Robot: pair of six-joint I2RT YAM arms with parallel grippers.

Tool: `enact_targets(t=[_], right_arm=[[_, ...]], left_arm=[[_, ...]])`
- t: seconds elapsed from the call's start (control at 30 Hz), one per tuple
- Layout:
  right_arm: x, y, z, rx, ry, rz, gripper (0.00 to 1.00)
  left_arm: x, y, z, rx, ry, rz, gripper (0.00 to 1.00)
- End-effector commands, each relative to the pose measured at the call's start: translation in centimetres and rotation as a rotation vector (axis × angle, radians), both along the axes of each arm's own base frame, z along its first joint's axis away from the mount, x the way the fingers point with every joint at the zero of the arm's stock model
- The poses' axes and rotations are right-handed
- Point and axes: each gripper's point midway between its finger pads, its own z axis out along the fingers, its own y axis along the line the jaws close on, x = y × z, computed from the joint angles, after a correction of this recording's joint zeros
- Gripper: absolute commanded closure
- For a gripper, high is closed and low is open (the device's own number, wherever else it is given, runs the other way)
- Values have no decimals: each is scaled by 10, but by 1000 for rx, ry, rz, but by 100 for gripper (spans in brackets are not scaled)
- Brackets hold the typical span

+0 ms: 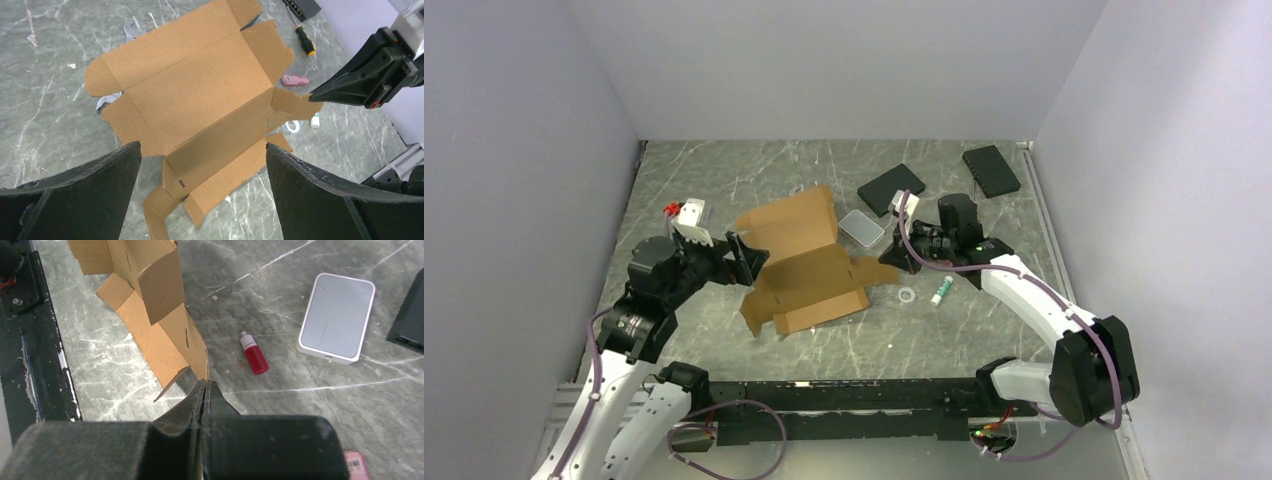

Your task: Fold the paper box

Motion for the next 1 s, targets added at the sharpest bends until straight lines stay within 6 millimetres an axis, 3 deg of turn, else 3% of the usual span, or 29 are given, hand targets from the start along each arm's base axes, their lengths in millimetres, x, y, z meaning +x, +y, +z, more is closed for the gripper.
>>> enact_targets(t=[0.0,0.07,0.2,0.3,0.43,0.57,0.73,0.97], right_arm=[[11,-2,32,17,-134,8,100],[11,-4,33,14,-141,7,100],[11,-6,36,2,-162,7,100],[10,-9,40,-3,-188,10,100],[7,-10,43,-3,-199,22,100],[6,-10,45,-3,-204,27,100],[3,-10,48,3,-210,36,100],[1,-9,48,8,-208,46,100]], left_arm=[[3,-15,32,16,-85,-107,0],[5,-23,46,1,-79,-154,0],[16,-27,46,-59,0,-161,1],[19,-23,44,-177,40,-199,0],[29,2,40,-359,102,-187,1],[40,21,22,-512,204,-156,0],[57,41,-4,-574,236,-102,1],[84,45,-23,-590,263,-218,0]])
